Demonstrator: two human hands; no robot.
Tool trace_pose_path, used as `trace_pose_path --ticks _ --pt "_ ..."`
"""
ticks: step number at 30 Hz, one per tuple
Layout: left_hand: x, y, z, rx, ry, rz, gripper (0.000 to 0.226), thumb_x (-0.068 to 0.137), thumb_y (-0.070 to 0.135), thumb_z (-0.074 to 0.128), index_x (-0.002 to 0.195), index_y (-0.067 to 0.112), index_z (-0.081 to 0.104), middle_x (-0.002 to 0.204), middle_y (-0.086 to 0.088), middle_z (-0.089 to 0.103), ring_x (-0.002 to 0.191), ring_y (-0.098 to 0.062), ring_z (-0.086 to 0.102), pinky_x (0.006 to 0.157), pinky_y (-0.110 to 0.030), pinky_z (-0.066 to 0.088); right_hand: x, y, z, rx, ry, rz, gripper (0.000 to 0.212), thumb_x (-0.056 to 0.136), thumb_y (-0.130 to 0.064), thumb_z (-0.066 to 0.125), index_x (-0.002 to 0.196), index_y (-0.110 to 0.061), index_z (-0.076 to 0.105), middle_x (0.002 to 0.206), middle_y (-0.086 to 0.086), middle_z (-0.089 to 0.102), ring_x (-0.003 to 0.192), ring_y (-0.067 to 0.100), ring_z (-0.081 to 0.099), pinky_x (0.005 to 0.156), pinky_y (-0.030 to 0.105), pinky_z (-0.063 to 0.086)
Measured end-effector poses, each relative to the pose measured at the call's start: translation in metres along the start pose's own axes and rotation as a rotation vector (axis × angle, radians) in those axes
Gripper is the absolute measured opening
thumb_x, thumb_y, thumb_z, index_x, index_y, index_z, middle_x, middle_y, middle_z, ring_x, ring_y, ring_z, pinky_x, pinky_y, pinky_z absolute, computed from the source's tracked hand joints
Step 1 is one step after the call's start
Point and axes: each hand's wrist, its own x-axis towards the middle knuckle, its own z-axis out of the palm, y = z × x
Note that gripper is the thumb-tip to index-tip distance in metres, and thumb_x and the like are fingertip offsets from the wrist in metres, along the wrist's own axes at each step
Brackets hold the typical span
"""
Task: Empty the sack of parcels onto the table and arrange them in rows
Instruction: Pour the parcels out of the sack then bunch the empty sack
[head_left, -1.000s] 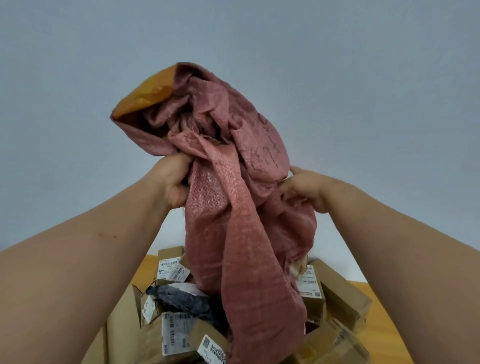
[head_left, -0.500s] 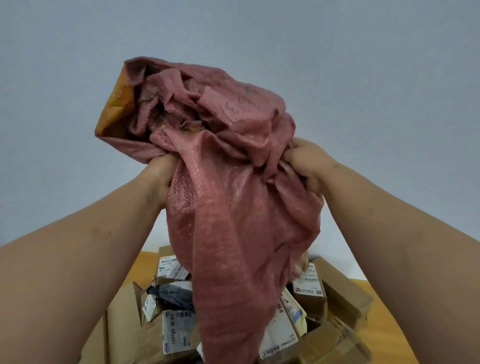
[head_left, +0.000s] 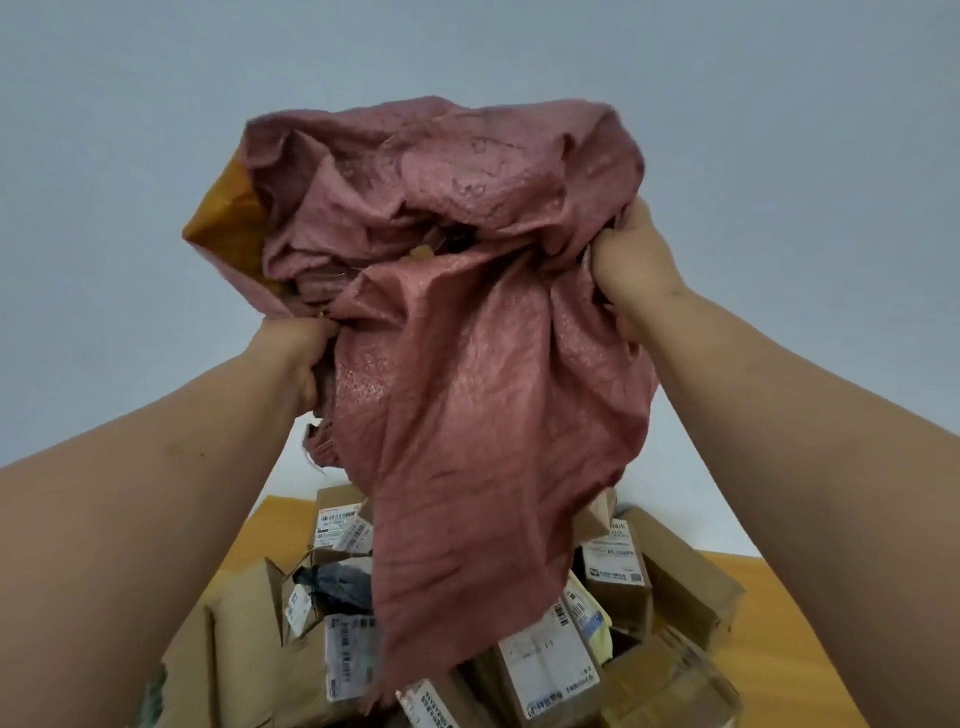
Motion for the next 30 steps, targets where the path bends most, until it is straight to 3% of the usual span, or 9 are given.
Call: trace_pose_path --ticks 2,6,9,13,17,19,23,26,30 --pt "-0.004 0.003 0.004 0.034 0.012 0.077 0.024 0.093 0.002 0.059 0.111 0.019 0.059 0.088 -0.005 0.066 0.072 -0.022 0.064 0.054 -0.033 0.052 0.007 -0.007 -0.001 0.103 0.114 -0.039 0.047 0.085 -0.024 0.043 0.132 -0.024 0.046 0.110 -0.002 0.065 0.105 0.024 0.060 0.095 0.038 0.049" --pt "-0.008 0.010 0.008 0.071 -0.036 0.133 0.016 0.095 0.006 0.058 0.104 0.018 0.064 0.094 -0.005 0.069 0.079 -0.023 0.066 0.062 -0.033 0.054 0.010 -0.005 0.007 0.085 -0.024 -0.083 0.060 0.076 -0.027 0.051 0.134 -0.035 0.041 0.121 0.005 0.067 0.096 0.023 0.057 0.082 0.040 0.044" --pt "-0.009 0.011 0.010 0.091 -0.041 0.117 0.014 0.095 0.005 0.059 0.088 0.018 0.061 0.087 -0.005 0.067 0.072 -0.022 0.064 0.057 -0.033 0.052 0.007 -0.011 0.003 0.125 0.006 -0.077 0.042 0.080 -0.018 0.051 0.115 -0.041 0.041 0.103 0.000 0.069 0.095 0.023 0.066 0.089 0.045 0.053" --pt "-0.008 0.014 0.010 0.028 0.026 0.129 0.014 0.093 0.004 0.056 0.101 0.015 0.061 0.090 -0.005 0.067 0.074 -0.024 0.065 0.055 -0.032 0.052 0.011 -0.018 -0.001 0.145 -0.006 -0.082 0.039 0.080 -0.015 0.054 0.107 -0.039 0.040 0.098 -0.002 0.067 0.095 0.021 0.067 0.091 0.048 0.055" --pt "0.003 0.020 0.005 -0.038 0.104 0.209 0.042 0.077 0.015 0.056 0.119 0.014 0.060 0.106 -0.007 0.069 0.091 -0.030 0.068 0.074 -0.041 0.059 0.015 -0.014 0.000 0.009 -0.141 -0.073 0.063 0.082 -0.012 0.060 0.138 -0.028 0.037 0.102 -0.008 0.065 0.093 0.010 0.065 0.089 0.034 0.056" --pt "0.028 0.014 0.000 -0.045 0.134 0.212 0.056 0.069 0.022 0.054 0.125 0.017 0.059 0.111 -0.007 0.069 0.095 -0.032 0.068 0.083 -0.050 0.058 0.018 -0.009 0.000 -0.017 -0.171 -0.056 0.075 0.076 -0.014 0.062 0.146 -0.027 0.036 0.114 -0.004 0.066 0.102 0.015 0.066 0.094 0.038 0.055" --pt "0.010 0.011 0.003 0.019 0.123 0.210 0.055 0.070 0.021 0.054 0.123 0.011 0.059 0.108 -0.011 0.069 0.091 -0.032 0.068 0.067 -0.038 0.058 0.025 0.004 0.000 0.009 -0.177 0.005 0.077 0.069 -0.014 0.062 0.141 -0.027 0.040 0.110 0.006 0.071 0.094 0.025 0.072 0.087 0.045 0.058" --pt "0.006 0.008 0.005 0.017 0.113 0.203 0.046 0.076 0.017 0.052 0.121 0.011 0.060 0.109 -0.013 0.069 0.091 -0.032 0.068 0.066 -0.035 0.056 0.031 0.016 0.003 0.000 -0.192 0.028 0.078 0.063 -0.020 0.064 0.137 -0.029 0.043 0.106 0.008 0.072 0.092 0.028 0.072 0.085 0.047 0.059" --pt "0.002 0.007 0.011 0.004 0.053 0.213 0.032 0.087 0.011 0.050 0.117 0.009 0.062 0.099 -0.010 0.068 0.076 -0.025 0.062 0.048 -0.022 0.047 0.028 0.013 0.002 0.024 -0.185 0.017 0.072 0.066 -0.019 0.063 0.135 -0.028 0.044 0.103 0.008 0.073 0.088 0.028 0.073 0.083 0.047 0.059"
